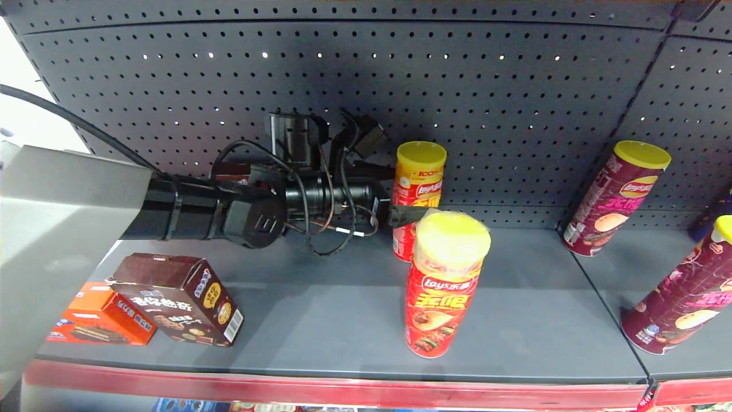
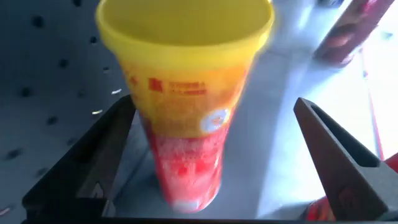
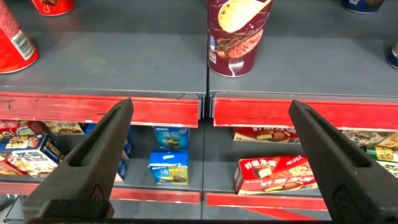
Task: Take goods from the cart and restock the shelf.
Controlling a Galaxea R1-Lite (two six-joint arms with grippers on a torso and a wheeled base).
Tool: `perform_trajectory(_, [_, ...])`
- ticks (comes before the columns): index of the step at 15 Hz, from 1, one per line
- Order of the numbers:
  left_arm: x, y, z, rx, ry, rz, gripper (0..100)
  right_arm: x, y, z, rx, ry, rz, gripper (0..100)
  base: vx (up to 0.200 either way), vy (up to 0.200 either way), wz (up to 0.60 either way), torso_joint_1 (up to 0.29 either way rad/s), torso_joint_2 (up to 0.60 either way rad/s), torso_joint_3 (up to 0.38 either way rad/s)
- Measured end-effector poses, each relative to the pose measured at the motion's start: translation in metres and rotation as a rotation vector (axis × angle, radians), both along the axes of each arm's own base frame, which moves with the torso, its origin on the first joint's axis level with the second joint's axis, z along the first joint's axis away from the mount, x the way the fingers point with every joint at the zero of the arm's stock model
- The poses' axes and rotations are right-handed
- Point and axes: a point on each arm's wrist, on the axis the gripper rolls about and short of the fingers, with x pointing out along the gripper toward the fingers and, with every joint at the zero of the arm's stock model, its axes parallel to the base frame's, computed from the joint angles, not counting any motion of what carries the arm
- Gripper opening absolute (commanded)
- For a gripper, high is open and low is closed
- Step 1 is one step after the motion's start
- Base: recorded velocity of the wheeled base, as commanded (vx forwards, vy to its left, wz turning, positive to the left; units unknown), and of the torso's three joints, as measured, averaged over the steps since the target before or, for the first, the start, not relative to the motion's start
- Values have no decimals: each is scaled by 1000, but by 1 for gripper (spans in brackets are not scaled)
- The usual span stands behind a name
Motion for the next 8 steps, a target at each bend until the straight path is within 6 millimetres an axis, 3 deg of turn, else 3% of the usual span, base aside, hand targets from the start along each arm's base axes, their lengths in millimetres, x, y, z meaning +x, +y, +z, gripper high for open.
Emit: perform_trajectory(8, [-7, 7, 4, 100, -78, 132, 100, 0, 0, 0, 1, 1, 0, 100, 0, 0, 0, 0, 0, 0])
